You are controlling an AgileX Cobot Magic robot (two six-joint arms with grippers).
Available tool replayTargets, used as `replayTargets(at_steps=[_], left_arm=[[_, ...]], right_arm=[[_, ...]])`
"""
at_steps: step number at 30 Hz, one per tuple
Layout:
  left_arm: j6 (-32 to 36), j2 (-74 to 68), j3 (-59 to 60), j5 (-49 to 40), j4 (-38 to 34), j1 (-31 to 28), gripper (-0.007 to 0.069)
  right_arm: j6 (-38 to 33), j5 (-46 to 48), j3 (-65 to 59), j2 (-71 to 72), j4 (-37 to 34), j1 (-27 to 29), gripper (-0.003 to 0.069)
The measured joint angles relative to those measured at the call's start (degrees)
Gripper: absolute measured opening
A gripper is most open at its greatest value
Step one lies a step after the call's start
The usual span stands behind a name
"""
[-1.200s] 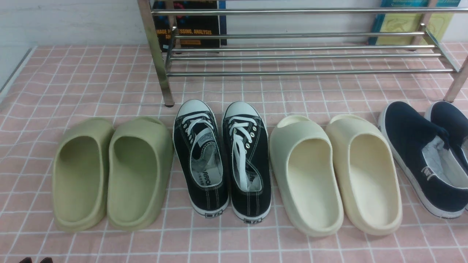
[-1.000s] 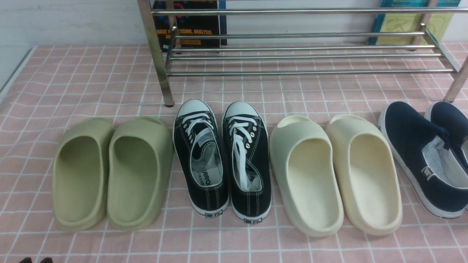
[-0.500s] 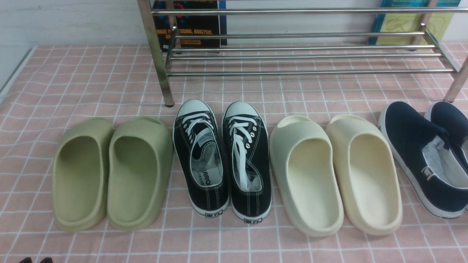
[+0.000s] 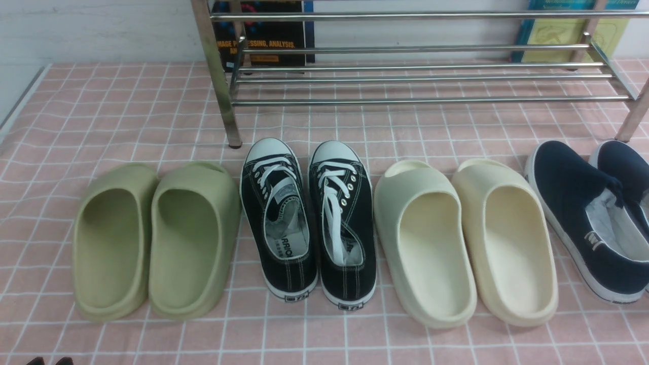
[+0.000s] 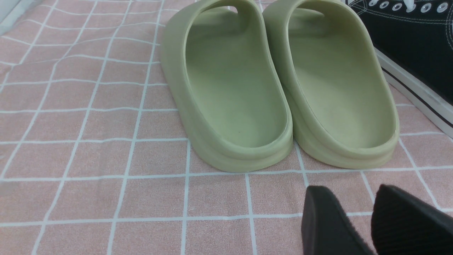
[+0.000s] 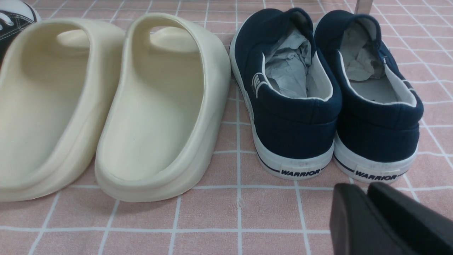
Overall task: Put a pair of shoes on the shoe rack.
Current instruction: Use the right arm to grab the shoe closest to it
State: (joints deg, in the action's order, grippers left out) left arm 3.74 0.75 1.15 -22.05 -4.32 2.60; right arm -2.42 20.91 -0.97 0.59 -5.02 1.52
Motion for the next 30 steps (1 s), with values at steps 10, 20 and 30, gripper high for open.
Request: replayTargets(at_steps=[10, 20, 30], left_arm=[[0.0, 0.0, 0.0, 0.0, 0.0, 0.0, 0.0239], [0.0, 0.0, 0.0, 0.0, 0.0, 0.0, 0.0239], [0.0, 0.0, 0.0, 0.0, 0.0, 0.0, 0.0239]], right_arm=[[0.0, -4.91, -0.41, 0.0, 0.0, 0.0, 0.0095], [0.0, -44.39, -0.41, 0.0, -0.07, 0.0, 0.0105], [7.7, -74.67, -0.41, 0.05, -0.82, 0.0, 0.012]])
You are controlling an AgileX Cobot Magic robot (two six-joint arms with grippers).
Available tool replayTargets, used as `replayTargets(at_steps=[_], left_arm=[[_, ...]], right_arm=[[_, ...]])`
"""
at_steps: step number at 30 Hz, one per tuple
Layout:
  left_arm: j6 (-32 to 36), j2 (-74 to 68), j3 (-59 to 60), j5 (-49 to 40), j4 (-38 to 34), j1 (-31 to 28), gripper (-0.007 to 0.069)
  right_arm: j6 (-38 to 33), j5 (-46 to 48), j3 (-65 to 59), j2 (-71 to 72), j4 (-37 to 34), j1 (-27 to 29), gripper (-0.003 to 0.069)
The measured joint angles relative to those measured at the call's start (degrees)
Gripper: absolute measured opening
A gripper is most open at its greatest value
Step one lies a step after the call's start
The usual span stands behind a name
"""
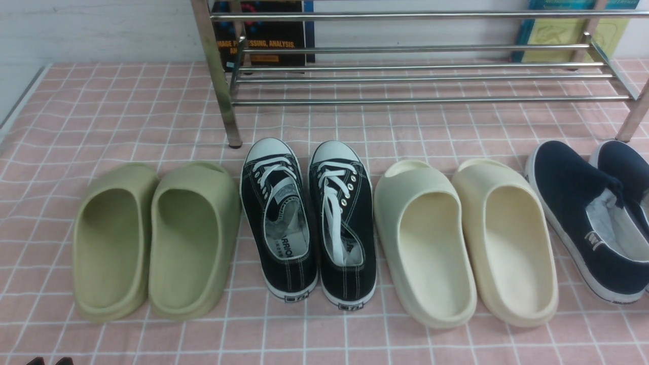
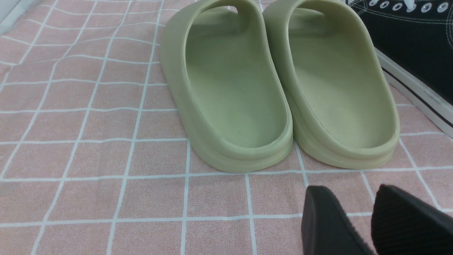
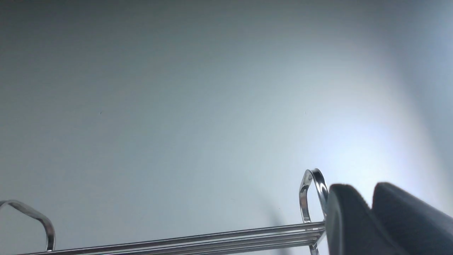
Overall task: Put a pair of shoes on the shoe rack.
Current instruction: Use the right arm to grab the shoe closest to it
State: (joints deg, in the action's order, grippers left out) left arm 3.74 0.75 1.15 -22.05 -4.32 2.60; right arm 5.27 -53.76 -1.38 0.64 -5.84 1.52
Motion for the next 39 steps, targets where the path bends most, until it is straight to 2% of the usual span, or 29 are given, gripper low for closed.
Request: replayTargets(at_steps=[3, 6, 10, 12, 13, 17, 18, 19, 20, 23, 24, 26, 27, 29, 32, 35, 36, 37, 39], left_arm=[[0.0, 0.0, 0.0, 0.0, 0.0, 0.0, 0.0239], [0.0, 0.0, 0.0, 0.0, 0.0, 0.0, 0.0239], [0.0, 0.0, 0.0, 0.0, 0.0, 0.0, 0.0239], [0.0, 0.0, 0.0, 0.0, 0.0, 0.0, 0.0239], [0.0, 0.0, 0.0, 0.0, 0.0, 0.0, 0.0239], [0.0, 0.0, 0.0, 0.0, 0.0, 0.0, 0.0239], [0.0, 0.0, 0.0, 0.0, 0.0, 0.0, 0.0239], [0.0, 0.0, 0.0, 0.0, 0.0, 0.0, 0.0239], [0.0, 0.0, 0.0, 0.0, 0.0, 0.0, 0.0239], [0.0, 0.0, 0.0, 0.0, 0.0, 0.0, 0.0239], [0.0, 0.0, 0.0, 0.0, 0.0, 0.0, 0.0239], [0.0, 0.0, 0.0, 0.0, 0.0, 0.0, 0.0239], [0.0, 0.0, 0.0, 0.0, 0.0, 0.0, 0.0239], [0.0, 0.0, 0.0, -0.04, 0.0, 0.0, 0.0239], [0.0, 0.0, 0.0, -0.04, 0.0, 0.0, 0.0239], [0.0, 0.0, 0.0, -0.04, 0.0, 0.0, 0.0239], [0.0, 0.0, 0.0, -0.04, 0.0, 0.0, 0.0239], [0.0, 0.0, 0.0, -0.04, 0.0, 0.0, 0.0239], [0.0, 0.0, 0.0, -0.04, 0.0, 0.0, 0.0239]], right_arm=[[0.44, 1.66, 0.62, 0.0, 1.25, 0.0, 0.0123], [1.0, 9.06, 3.8, 0.0, 3.37, 0.0, 0.0125], [2.02, 30.29, 14.62, -3.18, 6.23, 0.0, 0.0113], [2.38, 34.97, 18.24, -5.48, 6.23, 0.0, 0.0096], [2.66, 41.99, 23.11, -8.83, 6.28, 0.0, 0.0062], [2.79, 59.68, 34.56, -21.36, 6.42, 0.0, -0.0014], [2.79, 61.8, 35.75, -22.07, 6.42, 0.0, -0.0015], [2.79, 70.57, 40.38, -28.79, 6.42, 0.0, -0.0017], [2.79, 72.75, 41.52, -29.54, 6.42, 0.0, -0.0016], [2.55, 90.76, 50.72, -42.95, 5.84, 0.0, -0.0016], [2.44, 90.76, 50.72, -43.67, 5.84, 0.0, -0.0016], [-1.07, 100.28, 55.76, -52.03, 2.9, 0.0, -0.0015], [-1.48, 100.81, 56.02, -52.61, 2.61, 0.0, -0.0015], [-7.22, 105.48, 58.88, -59.75, -2.03, -0.73, -0.0009], [-9.29, 105.79, 59.88, -63.81, -4.04, -2.33, 0.0003], [-9.94, 105.26, 60.28, -68.68, -3.58, -5.19, 0.0048], [-9.94, 104.85, 60.3, -71.76, -2.25, -6.53, 0.0094], [-9.94, 104.85, 60.3, -71.76, -2.11, -6.67, 0.0101], [-9.94, 103.34, 60.3, -76.11, -0.97, -7.6, 0.0197]])
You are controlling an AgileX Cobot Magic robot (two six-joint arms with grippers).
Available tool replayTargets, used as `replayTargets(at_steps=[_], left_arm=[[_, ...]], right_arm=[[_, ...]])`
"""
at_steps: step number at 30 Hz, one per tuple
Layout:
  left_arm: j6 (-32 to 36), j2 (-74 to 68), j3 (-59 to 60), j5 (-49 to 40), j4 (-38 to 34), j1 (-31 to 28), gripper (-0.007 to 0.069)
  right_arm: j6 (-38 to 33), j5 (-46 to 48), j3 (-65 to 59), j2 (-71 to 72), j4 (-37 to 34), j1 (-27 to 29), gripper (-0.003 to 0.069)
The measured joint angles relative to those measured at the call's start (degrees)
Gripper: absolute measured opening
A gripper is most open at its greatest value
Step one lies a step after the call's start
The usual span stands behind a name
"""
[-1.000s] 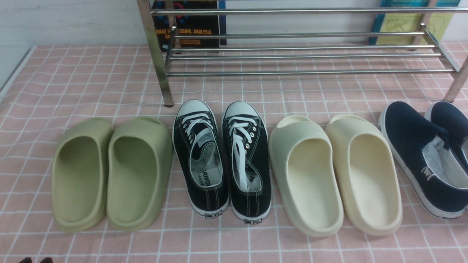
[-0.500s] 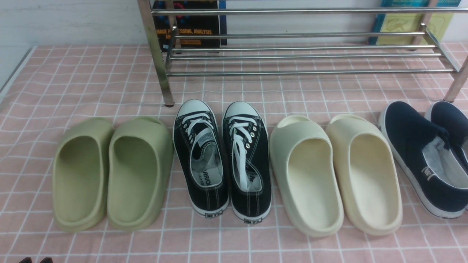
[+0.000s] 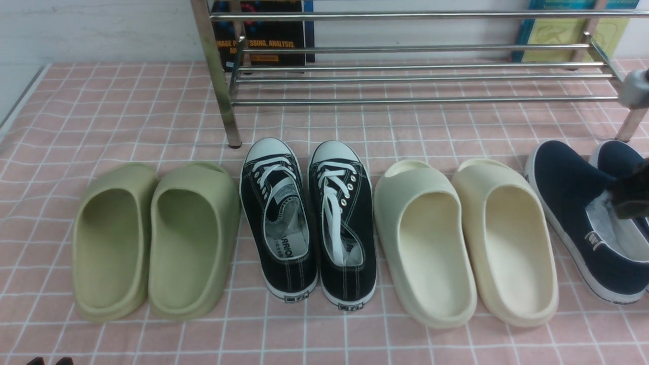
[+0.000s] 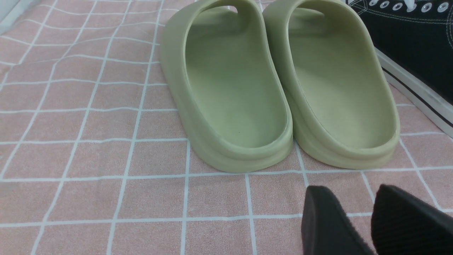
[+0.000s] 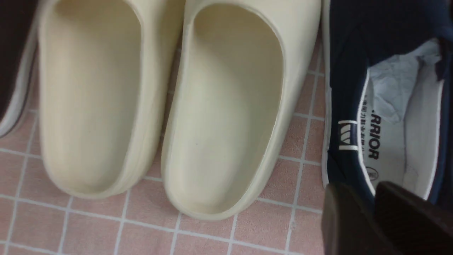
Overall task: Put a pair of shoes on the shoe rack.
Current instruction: Use the right arm to grab the shoe closest to it
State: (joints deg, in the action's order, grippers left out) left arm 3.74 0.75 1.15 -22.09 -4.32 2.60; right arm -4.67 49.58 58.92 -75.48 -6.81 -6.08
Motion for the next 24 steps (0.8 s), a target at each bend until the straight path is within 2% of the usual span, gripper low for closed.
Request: replayTargets(at_steps=[4, 7, 10, 13, 14, 16, 17, 18, 19, 24], left_arm=[[0.0, 0.0, 0.0, 0.0, 0.0, 0.0, 0.0239], [0.0, 0.0, 0.0, 0.0, 0.0, 0.0, 0.0239], [0.0, 0.0, 0.0, 0.0, 0.0, 0.0, 0.0239], [0.0, 0.0, 0.0, 0.0, 0.0, 0.0, 0.0239], [0.0, 0.0, 0.0, 0.0, 0.0, 0.0, 0.0239], [0.0, 0.0, 0.0, 0.0, 0.0, 0.0, 0.0239], [0.0, 0.0, 0.0, 0.0, 0.0, 0.0, 0.0239], [0.0, 0.0, 0.0, 0.0, 0.0, 0.0, 0.0239], [0.0, 0.0, 0.0, 0.0, 0.0, 0.0, 0.0239], [0.0, 0.0, 0.0, 0.0, 0.0, 0.0, 0.0239]], right_arm=[[0.24, -4.15, 0.0, -7.43, 3.13, -0.05, 0.0382], [3.22, -6.9, 0.11, -12.12, 6.81, -0.05, 0.0447], [6.98, -8.95, 0.24, -16.61, 8.61, -0.05, 0.0445], [8.67, -10.27, 0.37, -20.64, 8.89, -0.05, 0.0388], [9.06, -10.39, 0.37, -22.46, 9.03, -0.05, 0.0304], [9.25, -10.32, 0.37, -23.45, 9.32, -0.05, 0.0191], [9.25, -10.32, 0.37, -23.5, 9.33, -0.05, 0.0178], [9.25, -10.32, 0.41, -23.32, 9.92, 0.02, 0.0069], [9.25, -10.37, 0.41, -23.13, 9.92, 0.01, 0.0031], [8.63, -9.27, 0.51, -20.72, 9.94, 0.01, 0.0021]])
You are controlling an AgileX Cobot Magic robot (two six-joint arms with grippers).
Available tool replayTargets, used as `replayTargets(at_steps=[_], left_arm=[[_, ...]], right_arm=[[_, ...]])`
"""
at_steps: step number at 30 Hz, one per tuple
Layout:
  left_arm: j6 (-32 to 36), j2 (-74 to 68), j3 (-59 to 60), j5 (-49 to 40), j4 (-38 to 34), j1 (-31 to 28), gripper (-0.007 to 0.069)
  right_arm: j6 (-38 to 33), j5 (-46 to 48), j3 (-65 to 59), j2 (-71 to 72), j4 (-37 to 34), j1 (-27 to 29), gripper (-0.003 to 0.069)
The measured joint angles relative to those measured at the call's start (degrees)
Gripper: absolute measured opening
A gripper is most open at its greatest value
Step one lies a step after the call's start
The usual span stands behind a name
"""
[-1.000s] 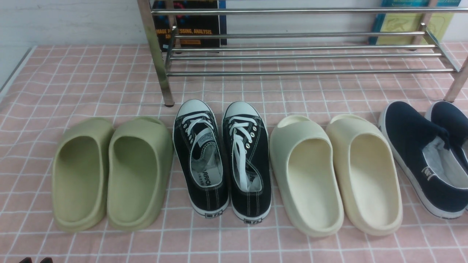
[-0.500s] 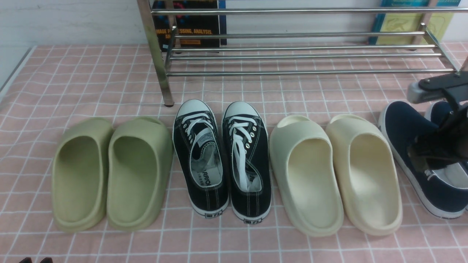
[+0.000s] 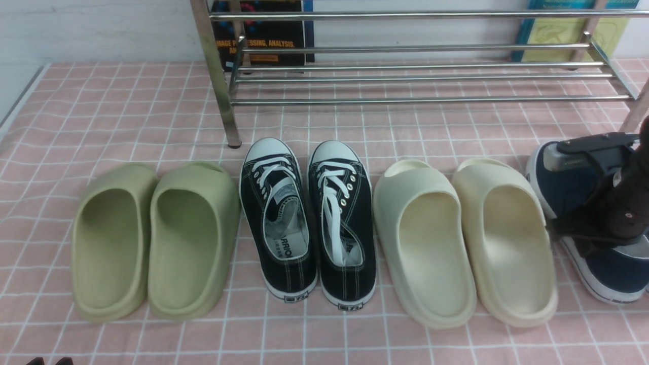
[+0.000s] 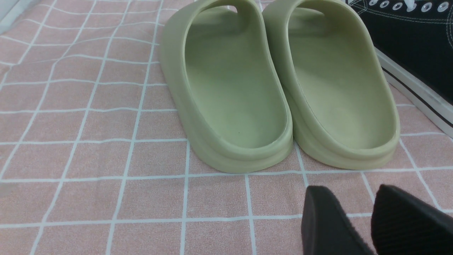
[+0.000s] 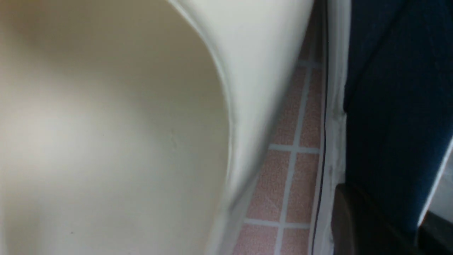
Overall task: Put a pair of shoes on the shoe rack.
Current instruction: Use the right arm to grab the shoe closest to it, then use the right arm to put a shoe into the shoe rack
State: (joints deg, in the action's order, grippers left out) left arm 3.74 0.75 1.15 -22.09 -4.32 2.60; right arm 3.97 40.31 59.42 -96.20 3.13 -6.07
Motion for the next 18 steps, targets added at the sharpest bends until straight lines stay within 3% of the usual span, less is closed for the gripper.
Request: replayTargets(at_steps=[6, 12, 18], left_arm=[[0.0, 0.0, 0.0, 0.0, 0.0, 0.0, 0.0239], [0.0, 0.0, 0.0, 0.0, 0.0, 0.0, 0.0239], [0.0, 0.0, 0.0, 0.0, 0.0, 0.0, 0.0239]], right_arm=[[-0.57, 4.64, 4.25, 3.39, -0.75, -0.06, 0.0021], [-7.25, 8.13, 14.78, 2.45, -6.13, -0.06, 0.0021], [-12.75, 7.19, 30.46, -9.54, -8.62, -0.06, 0.0021]])
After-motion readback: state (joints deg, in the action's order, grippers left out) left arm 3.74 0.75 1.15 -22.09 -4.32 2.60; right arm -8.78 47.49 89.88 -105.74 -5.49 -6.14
